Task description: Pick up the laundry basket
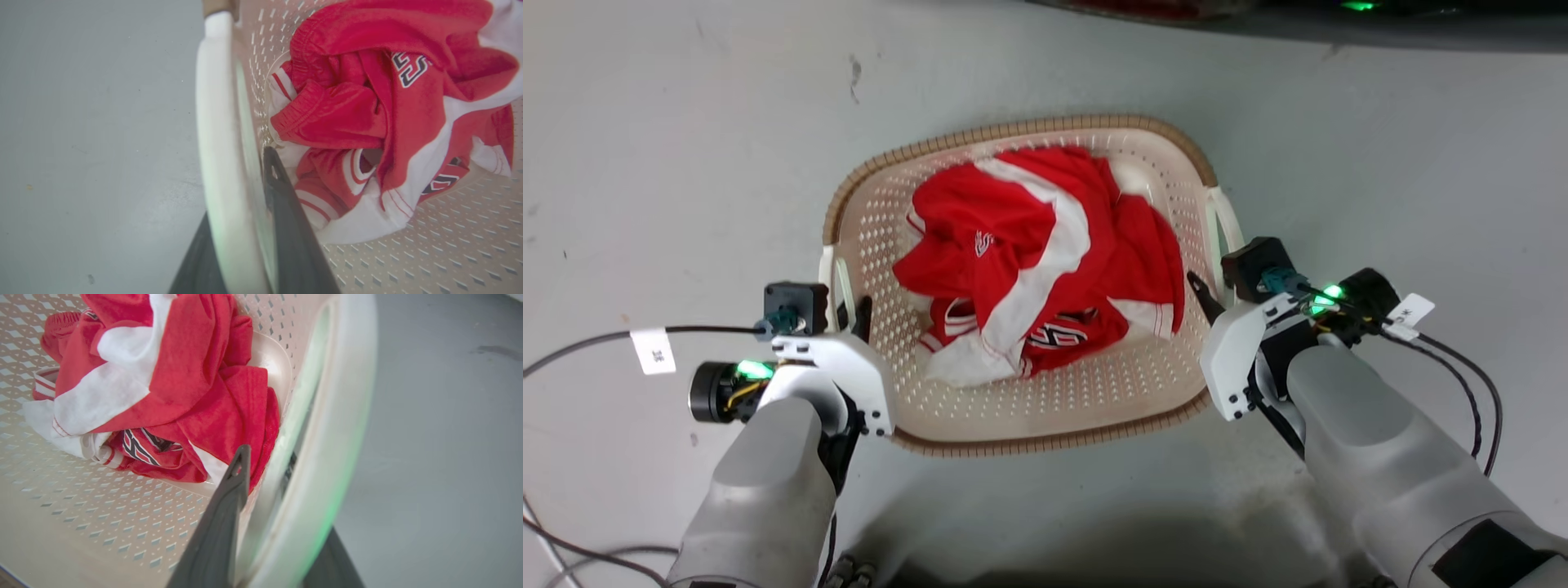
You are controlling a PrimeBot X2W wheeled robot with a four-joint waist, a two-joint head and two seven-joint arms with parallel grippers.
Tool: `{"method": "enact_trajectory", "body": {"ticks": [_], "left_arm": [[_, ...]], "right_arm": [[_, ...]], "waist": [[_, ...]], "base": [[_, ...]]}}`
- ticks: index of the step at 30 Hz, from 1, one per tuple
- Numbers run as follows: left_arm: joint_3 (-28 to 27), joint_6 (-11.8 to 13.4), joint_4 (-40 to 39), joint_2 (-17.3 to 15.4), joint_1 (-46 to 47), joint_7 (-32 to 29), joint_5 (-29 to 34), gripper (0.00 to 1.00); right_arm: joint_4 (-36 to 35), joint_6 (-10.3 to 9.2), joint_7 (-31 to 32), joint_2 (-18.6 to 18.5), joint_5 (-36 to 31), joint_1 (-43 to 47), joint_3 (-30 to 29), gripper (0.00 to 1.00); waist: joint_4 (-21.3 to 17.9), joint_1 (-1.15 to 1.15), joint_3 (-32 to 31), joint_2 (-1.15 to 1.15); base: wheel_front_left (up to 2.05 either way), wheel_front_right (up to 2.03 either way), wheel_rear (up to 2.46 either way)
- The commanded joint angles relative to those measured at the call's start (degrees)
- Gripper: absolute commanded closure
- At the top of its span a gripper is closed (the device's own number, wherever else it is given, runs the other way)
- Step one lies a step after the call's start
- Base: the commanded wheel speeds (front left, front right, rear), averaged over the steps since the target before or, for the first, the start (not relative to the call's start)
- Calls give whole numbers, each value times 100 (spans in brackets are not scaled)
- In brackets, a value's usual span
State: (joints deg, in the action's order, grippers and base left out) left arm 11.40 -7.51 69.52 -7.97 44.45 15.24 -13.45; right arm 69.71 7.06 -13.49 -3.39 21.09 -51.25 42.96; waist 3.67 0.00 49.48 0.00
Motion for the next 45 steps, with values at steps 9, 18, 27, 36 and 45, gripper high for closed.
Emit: {"method": "enact_trajectory", "body": {"ticks": [9, 18, 27, 36, 45], "left_arm": [[639, 9, 264, 53, -256, -257, -431, 100], [1356, 9, 188, 1, -659, -849, -1028, 100], [2011, 0, -20, -60, -855, -1460, -1658, 100], [2519, -6, -162, -102, -1072, -2057, -2252, 100], [3060, -22, -355, -189, -1349, -2654, -2929, 100]], "right_arm": [[-49, 77, 324, 93, 399, 470, 301, 100], [-57, 78, 904, 94, 930, 957, 633, 100], [144, 78, 1184, 89, 1401, 1133, 686, 100], [179, 78, 1404, 86, 1659, 1403, 897, 100], [179, 76, 1668, 46, 1933, 1635, 1224, 100]], "waist": [[-272, 0, -1110, 0], [-496, 0, -2157, 0], [-524, 0, -2988, 0], [-501, 0, -3707, 0], [-479, 0, -4393, 0]], "base": [[0, 0, 0], [0, 0, 0], [0, 0, 0], [0, 0, 0], [0, 0, 0]]}}
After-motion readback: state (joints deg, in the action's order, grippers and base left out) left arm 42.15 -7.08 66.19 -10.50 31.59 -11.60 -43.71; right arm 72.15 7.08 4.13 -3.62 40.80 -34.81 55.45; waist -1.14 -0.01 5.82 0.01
